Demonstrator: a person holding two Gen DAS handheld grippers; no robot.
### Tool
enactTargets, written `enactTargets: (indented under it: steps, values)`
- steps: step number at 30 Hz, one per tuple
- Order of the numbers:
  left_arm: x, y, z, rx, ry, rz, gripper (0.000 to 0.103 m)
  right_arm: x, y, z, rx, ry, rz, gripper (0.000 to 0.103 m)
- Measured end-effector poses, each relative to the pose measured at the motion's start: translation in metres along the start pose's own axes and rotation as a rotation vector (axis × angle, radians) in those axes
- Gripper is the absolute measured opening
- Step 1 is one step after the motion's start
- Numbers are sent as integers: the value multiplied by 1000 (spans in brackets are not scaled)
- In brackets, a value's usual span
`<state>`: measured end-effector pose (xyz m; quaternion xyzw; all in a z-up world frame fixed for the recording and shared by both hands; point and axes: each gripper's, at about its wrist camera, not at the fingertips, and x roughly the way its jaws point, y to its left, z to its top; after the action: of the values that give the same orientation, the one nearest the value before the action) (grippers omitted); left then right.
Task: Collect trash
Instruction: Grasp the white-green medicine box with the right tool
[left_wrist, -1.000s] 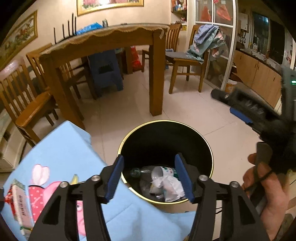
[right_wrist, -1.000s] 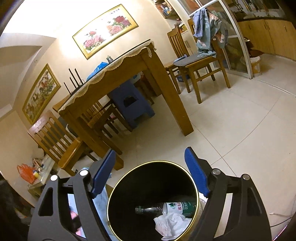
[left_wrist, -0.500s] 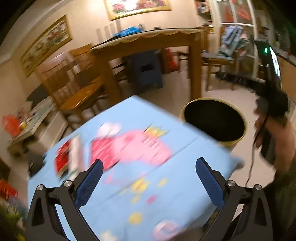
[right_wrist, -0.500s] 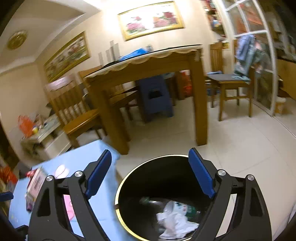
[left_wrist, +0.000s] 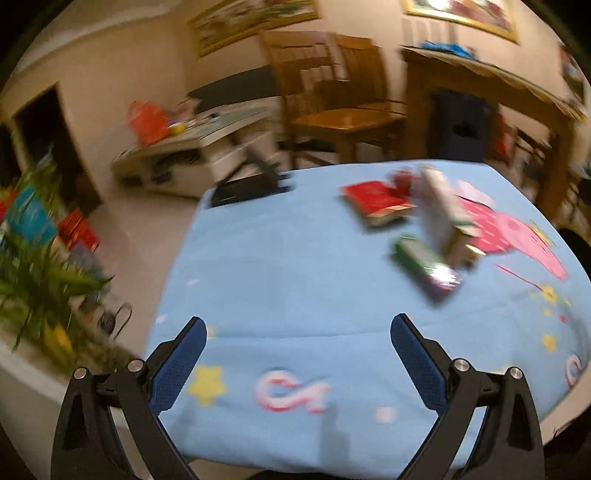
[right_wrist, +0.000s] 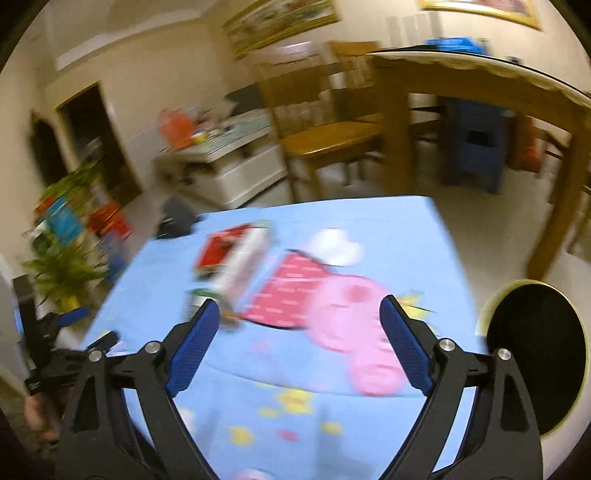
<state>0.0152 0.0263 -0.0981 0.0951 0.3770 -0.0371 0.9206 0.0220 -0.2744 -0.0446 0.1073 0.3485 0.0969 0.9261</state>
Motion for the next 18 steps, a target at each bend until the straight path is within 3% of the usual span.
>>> enactTargets:
  steps: [5, 11, 14, 15, 16, 18]
  values:
    - [10, 49, -11, -97, 31, 43, 97, 53, 43, 34, 18, 104, 26, 91]
    - [13, 82, -26, -163, 50, 51, 97, 149, 56, 51, 73, 272, -79, 90]
    - [17, 95, -28, -173, 44, 69, 97, 184, 54, 45, 58, 345, -117, 68]
    - [17, 100, -30, -180, 44, 74, 97, 193, 53, 41, 47, 368, -122, 46]
    - [18, 102, -30, -186, 45, 77, 97, 200, 52, 37, 41, 384, -125, 35]
    - [20, 108, -30, -198, 47, 80, 97, 205, 51, 34, 30, 388, -139, 28]
